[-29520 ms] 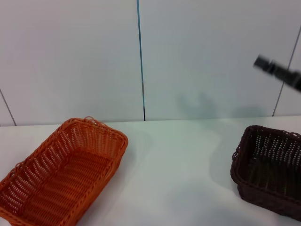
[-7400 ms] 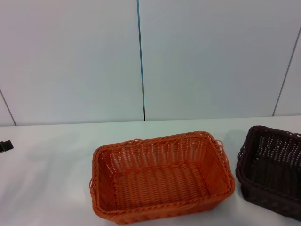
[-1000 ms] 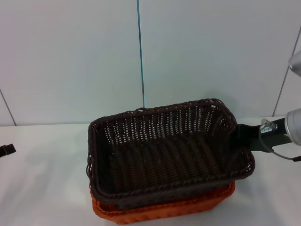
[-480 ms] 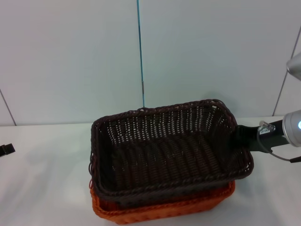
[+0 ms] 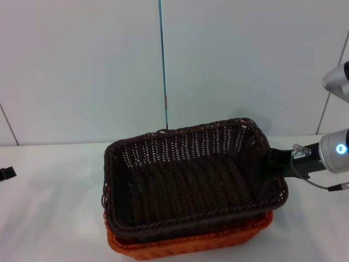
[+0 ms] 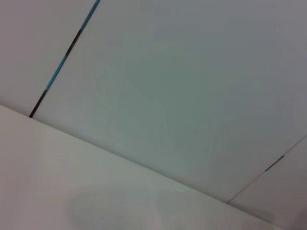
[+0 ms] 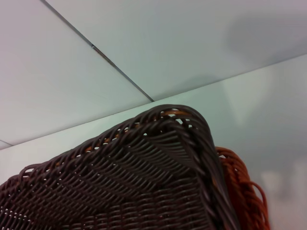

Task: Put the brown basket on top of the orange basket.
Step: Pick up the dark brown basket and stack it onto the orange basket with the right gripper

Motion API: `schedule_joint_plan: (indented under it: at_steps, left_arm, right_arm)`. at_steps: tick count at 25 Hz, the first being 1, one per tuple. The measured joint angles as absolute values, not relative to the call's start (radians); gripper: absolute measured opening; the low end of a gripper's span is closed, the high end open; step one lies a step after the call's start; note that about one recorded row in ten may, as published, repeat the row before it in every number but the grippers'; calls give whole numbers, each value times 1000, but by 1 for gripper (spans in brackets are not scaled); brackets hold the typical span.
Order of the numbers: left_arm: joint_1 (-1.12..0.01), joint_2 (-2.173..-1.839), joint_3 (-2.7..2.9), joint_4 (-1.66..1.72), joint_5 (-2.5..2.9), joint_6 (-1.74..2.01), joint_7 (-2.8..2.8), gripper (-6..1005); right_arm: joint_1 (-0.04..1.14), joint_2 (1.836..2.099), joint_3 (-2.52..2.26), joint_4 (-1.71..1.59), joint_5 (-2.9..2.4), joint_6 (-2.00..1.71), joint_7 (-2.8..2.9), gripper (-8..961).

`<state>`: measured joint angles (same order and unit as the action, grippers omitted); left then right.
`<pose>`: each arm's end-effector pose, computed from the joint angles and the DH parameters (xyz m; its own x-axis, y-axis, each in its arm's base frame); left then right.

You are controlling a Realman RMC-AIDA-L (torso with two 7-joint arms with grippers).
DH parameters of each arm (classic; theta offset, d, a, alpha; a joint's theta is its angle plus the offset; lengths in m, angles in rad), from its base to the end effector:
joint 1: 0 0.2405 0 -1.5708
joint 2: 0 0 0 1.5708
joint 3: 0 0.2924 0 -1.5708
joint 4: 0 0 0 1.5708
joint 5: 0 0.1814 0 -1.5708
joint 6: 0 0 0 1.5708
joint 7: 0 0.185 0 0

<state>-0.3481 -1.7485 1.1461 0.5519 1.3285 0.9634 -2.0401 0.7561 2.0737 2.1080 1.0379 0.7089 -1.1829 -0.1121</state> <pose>-0.3919 0.3828 0.0903 0.1748 0.5852 0.7918 0.9846 -0.0972 -0.1455 0.2047 0.4492 -0.0324 -0.1940 0.8552 0.4806 0.9726 0.1038 0.2079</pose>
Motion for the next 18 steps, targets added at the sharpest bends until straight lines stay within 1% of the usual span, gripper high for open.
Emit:
schedule_joint_plan:
  at_steps: [18]
  left_arm:
    - [-347, -1749, 1149, 558, 1328, 964, -2040, 861]
  right_arm:
    - [759, 2074, 2082, 1001, 731, -1147, -113, 194]
